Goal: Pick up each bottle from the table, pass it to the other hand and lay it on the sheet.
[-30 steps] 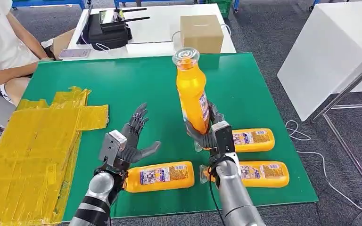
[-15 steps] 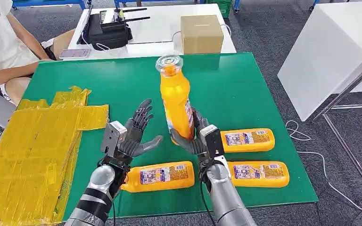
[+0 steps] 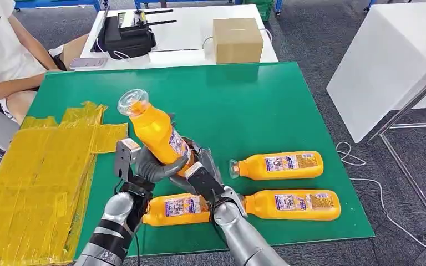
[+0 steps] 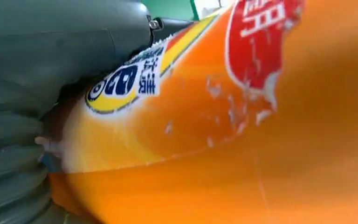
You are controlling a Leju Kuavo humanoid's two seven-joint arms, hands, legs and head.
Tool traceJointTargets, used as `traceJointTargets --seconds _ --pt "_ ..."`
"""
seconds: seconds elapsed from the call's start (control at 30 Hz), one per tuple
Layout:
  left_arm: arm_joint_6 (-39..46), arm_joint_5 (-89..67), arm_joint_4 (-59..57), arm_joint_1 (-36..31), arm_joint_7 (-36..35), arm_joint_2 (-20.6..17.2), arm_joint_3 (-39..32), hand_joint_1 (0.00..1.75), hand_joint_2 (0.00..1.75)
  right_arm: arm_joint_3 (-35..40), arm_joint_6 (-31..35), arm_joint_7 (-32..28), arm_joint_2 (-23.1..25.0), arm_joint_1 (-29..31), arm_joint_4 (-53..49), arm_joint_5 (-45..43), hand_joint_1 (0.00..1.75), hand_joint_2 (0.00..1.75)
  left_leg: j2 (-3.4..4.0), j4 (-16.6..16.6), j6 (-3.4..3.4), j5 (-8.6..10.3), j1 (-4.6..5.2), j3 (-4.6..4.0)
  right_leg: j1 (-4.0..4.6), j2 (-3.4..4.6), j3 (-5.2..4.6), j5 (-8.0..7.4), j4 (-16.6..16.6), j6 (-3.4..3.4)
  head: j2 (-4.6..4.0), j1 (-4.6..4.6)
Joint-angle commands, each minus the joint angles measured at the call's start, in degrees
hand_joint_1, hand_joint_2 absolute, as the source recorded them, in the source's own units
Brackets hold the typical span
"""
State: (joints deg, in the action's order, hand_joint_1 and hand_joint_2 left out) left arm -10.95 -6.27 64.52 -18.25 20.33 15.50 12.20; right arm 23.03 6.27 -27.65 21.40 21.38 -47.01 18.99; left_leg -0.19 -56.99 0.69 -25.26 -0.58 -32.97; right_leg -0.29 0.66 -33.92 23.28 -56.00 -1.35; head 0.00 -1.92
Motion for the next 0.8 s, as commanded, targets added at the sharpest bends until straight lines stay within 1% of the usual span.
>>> traceJointTargets --seconds 0.03,0.17,0.23,0.3,0.33,0.37,0.4,0.43,0.5,0.6,0.67,0.73,0.77,0.8 --pt "-0.34 1.02 -3.40 -2.80 -0.24 -1.02 1.45 0.00 1.75 9.98 0.81 0.82 -1.40 3.21 7.52 0.99 1.75 1.75 0.01 0.04 0.00 -0.10 -0.03 0.27 0.05 -0.05 0.28 0.09 0.07 0.01 0.00 -0.02" --pt "-0.95 2.73 -2.20 -2.21 0.86 -0.78 1.26 0.00 1.75 14.94 3.47 1.81 -1.40 4.10 10.45 -1.33 1.75 1.75 -0.01 0.05 -0.01 -0.08 -0.03 0.23 0.04 -0.06 0.23 0.08 0.06 0.02 0.00 -0.02" --pt "-1.14 3.73 -0.88 -1.80 1.64 -0.55 0.81 0.00 1.75 16.12 3.54 1.84 -1.40 4.43 11.27 -2.94 1.75 1.75 0.02 0.03 0.00 -0.05 -0.02 0.13 0.03 -0.02 0.12 0.04 0.04 0.01 0.00 -0.02" --pt "-0.98 5.71 1.18 -1.02 2.19 -0.03 -0.68 0.00 1.75 16.90 3.92 1.87 -1.40 4.70 12.10 -4.11 1.75 1.75 0.04 0.03 -0.01 -0.14 -0.05 0.33 0.06 -0.04 0.33 0.12 0.06 0.02 0.00 -0.02" --pt "-0.90 7.01 2.34 -0.61 2.09 0.10 -1.58 0.00 1.75 17.35 4.22 1.75 -1.40 4.94 12.55 -4.90 1.75 1.75 0.01 0.01 -0.01 -0.12 -0.06 0.26 0.07 -0.08 0.28 0.11 0.05 0.01 0.00 -0.04" --pt "-0.54 7.86 3.22 -0.28 2.05 0.30 -2.39 0.30 1.75 17.49 4.50 1.68 -1.40 5.06 12.80 -5.44 1.75 1.75 -0.01 0.00 0.00 -0.10 -0.06 0.22 0.08 -0.09 0.22 0.09 0.05 0.01 0.00 -0.04" --pt "-0.42 8.41 3.81 -0.06 2.01 0.41 -2.87 1.75 1.75 17.52 4.54 1.62 -1.40 5.13 12.88 -5.73 1.75 1.75 -0.01 0.01 0.00 -0.05 -0.05 0.11 0.06 -0.07 0.10 0.05 0.04 0.01 0.00 -0.02" --pt "-0.40 9.22 4.65 0.28 1.90 0.41 -3.56 1.75 1.75 17.21 4.72 1.58 -1.40 5.25 13.03 -5.93 1.75 1.75 -0.06 -0.02 0.00 -0.11 -0.07 0.23 0.09 -0.14 0.25 0.11 0.04 0.01 0.00 -0.02" --pt "-0.28 9.69 5.13 0.46 1.82 0.47 -4.09 1.75 1.75 16.64 4.77 1.46 -1.40 5.36 13.12 -6.05 1.75 1.75 -0.02 0.01 0.00 -0.04 -0.04 0.10 0.05 -0.08 0.09 0.04 0.04 0.00 0.00 -0.02" --pt "0.01 9.84 5.10 0.53 1.76 0.60 -4.22 1.75 1.75 15.34 4.66 1.32 -1.40 5.25 13.09 -5.38 1.75 1.75 -0.10 0.00 0.01 -0.11 -0.07 0.23 0.09 -0.19 0.27 0.12 0.05 0.00 0.00 -0.02" --pt "0.33 9.85 5.38 0.54 1.83 0.76 -4.28 1.75 1.75 14.68 4.76 1.30 -1.40 5.14 13.10 -5.01 1.75 1.75 -0.11 0.02 0.00 -0.03 -0.04 0.09 0.05 -0.17 0.12 0.06 0.05 0.00 0.00 -0.04" --pt "0.91 10.04 6.37 0.73 2.10 0.80 -4.80 1.75 1.75 13.97 4.82 1.30 -1.40 4.99 13.08 -4.61 1.75 1.75 -0.20 -0.02 0.01 -0.15 -0.08 0.34 0.12 -0.30 0.42 0.19 0.07 0.00 0.00 -0.02" --pt "1.08 10.27 6.66 0.80 2.15 0.83 -5.07 1.75 1.75 13.81 4.85 1.27 -1.40 4.96 13.11 -4.52 1.75 1.75 -0.08 0.01 0.00 0.00 -0.03 0.03 0.04 -0.12 0.04 0.03 0.04 0.00 0.00 -0.04" --pt "1.30 10.60 7.36 1.02 2.20 0.77 -5.56 1.75 1.75 13.39 5.00 1.19 -1.40 4.90 13.18 -4.38 1.75 1.75 -0.09 0.02 0.00 -0.03 -0.03 0.09 0.04 -0.14 0.10 0.05 0.05 0.00 0.00 -0.02"
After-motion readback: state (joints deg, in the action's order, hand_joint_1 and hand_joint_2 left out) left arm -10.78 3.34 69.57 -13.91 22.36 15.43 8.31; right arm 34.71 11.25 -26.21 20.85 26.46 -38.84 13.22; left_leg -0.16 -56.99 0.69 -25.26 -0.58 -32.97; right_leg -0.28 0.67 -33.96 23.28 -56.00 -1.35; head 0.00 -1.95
